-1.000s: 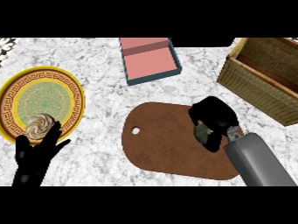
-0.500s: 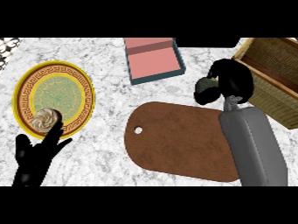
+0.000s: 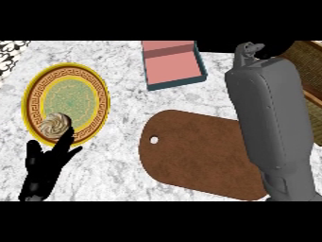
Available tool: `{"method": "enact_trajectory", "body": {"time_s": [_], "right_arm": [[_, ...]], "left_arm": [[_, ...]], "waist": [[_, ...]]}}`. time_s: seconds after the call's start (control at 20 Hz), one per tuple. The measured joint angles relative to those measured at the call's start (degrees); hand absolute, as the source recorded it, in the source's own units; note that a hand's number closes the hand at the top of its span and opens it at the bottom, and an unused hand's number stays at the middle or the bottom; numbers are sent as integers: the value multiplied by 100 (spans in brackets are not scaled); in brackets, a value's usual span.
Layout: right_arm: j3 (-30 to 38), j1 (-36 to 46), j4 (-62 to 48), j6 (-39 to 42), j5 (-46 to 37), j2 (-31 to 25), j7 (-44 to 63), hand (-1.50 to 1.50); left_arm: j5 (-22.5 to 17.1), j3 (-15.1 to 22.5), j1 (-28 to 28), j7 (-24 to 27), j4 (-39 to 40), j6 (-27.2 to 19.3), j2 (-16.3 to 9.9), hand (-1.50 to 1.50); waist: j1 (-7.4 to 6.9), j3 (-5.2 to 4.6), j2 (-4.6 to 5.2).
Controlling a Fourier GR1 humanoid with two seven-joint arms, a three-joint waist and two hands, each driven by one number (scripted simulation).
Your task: Pick the squash from the cutting board and place it in the basket
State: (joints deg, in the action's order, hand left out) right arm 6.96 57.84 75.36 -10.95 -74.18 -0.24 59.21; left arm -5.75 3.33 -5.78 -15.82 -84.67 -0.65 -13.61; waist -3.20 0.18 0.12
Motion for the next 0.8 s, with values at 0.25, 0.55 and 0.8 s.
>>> {"method": "enact_trajectory", "body": {"time_s": [0.25, 0.55, 0.8], "right_arm": [[353, 1109, -486, 80, -699, -108, 414, 150], [990, 1988, -1139, 112, -1058, -546, 486, 150], [1458, 2331, -1648, 152, -1071, -983, 378, 150]], "left_arm": [[0, -119, -6, -4, 80, -7, -61, 0], [92, -134, -84, 133, 77, -79, -4, 0], [45, -212, -82, 79, 65, -45, -22, 0]], "waist": [[105, 14, -17], [157, 26, -17], [193, 25, -14]]}}
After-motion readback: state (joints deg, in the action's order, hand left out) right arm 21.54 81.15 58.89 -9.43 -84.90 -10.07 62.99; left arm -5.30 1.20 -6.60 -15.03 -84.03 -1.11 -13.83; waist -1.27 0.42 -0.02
